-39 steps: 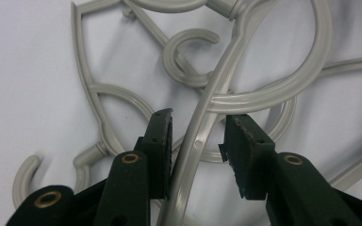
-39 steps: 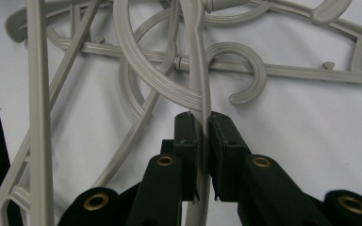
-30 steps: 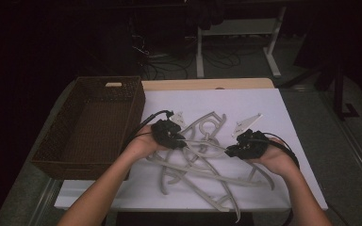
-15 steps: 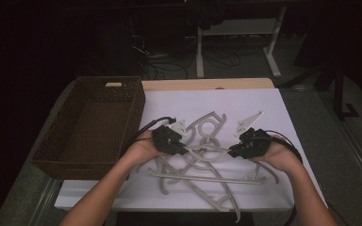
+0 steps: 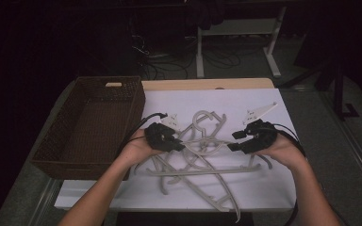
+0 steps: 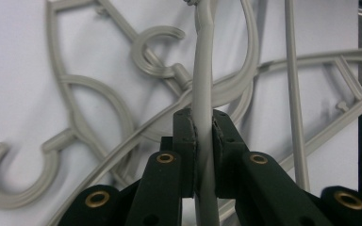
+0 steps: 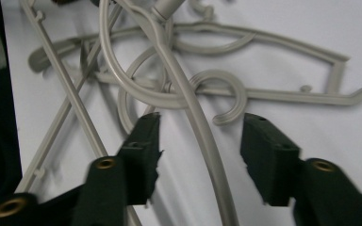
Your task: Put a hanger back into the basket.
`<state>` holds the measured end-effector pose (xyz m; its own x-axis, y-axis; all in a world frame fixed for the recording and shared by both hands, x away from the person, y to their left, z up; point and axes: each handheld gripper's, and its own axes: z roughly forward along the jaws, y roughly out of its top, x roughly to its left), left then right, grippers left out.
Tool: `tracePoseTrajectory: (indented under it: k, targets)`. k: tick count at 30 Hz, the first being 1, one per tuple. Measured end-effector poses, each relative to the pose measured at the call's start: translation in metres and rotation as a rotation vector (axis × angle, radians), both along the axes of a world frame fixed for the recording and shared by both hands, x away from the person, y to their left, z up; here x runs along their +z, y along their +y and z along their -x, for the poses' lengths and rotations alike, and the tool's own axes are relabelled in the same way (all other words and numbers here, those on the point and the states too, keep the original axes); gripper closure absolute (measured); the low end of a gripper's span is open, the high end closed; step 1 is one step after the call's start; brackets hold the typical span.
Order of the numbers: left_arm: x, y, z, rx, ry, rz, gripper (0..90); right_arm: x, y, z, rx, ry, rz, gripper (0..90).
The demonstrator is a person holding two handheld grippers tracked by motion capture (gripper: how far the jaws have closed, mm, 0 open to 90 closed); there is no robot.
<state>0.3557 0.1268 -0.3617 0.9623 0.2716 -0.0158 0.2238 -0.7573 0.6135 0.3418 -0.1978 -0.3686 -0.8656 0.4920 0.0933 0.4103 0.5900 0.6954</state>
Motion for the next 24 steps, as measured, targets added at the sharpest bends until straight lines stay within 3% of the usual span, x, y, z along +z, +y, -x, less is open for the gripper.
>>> tracePoseTrajectory:
  k: [4,8,14,24]
  targets:
    - [0.012,0.006,0.001,0.031,-0.014,0.002,82.5,0.009,-0.006,0.002,-0.034,-0.027,-0.015,34.9]
    - [0.029,0.018,0.002,0.070,-0.039,-0.017,82.5,0.013,-0.012,0.003,-0.058,-0.046,-0.022,31.9]
    - [0.046,0.036,0.002,0.111,-0.058,-0.004,82.5,0.016,-0.022,0.004,-0.099,-0.063,-0.032,28.2]
    - [0.085,0.095,-0.009,0.236,-0.107,0.055,82.5,0.007,-0.027,0.001,-0.145,-0.054,-0.034,23.0]
